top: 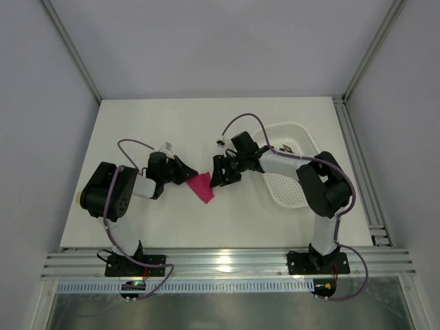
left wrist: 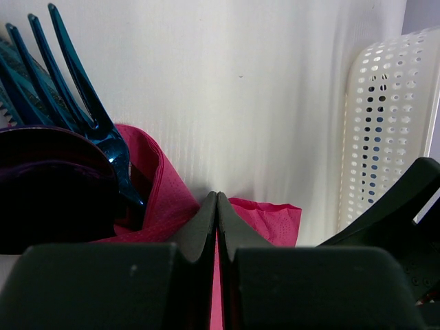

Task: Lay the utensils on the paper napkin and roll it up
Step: Roll the napkin at the center of the board.

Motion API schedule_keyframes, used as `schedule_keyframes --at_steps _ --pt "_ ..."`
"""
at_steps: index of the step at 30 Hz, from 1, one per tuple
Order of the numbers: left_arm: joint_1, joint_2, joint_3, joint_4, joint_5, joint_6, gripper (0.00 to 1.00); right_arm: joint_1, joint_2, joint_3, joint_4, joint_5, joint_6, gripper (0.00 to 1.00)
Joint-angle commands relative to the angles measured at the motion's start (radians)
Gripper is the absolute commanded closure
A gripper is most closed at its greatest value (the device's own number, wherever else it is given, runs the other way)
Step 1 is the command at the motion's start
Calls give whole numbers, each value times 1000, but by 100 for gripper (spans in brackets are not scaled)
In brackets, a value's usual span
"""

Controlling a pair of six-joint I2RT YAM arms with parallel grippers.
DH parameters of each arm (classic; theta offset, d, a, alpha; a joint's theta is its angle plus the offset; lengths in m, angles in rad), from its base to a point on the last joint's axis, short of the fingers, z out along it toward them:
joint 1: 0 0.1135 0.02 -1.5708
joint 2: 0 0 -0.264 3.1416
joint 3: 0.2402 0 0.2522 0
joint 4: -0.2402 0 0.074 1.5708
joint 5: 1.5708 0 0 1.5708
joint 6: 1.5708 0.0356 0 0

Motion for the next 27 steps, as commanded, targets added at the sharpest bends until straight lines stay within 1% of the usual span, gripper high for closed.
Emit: schedule_keyframes --at_steps 1,6,8,15,20,22,27 --pt "6 30 -17 -107 -22 57 100 11 1 -5 0 -53 -47 36" --pt "6 27 -20 -101 -19 54 100 13 65 18 0 -76 -67 38" --pt "6 24 -23 -96 -16 53 100 11 84 31 -11 -79 -78 42" --pt "6 12 -29 -90 -14 53 100 39 162 70 -37 -61 -110 49" --pt "5 0 -34 -91 -16 51 100 60 177 84 -45 -42 -109 51" --pt "5 -2 -32 -94 -16 53 100 62 185 88 -45 -36 -107 54" --pt "5 -9 -36 -101 -17 54 100 68 193 90 -54 -11 -113 56"
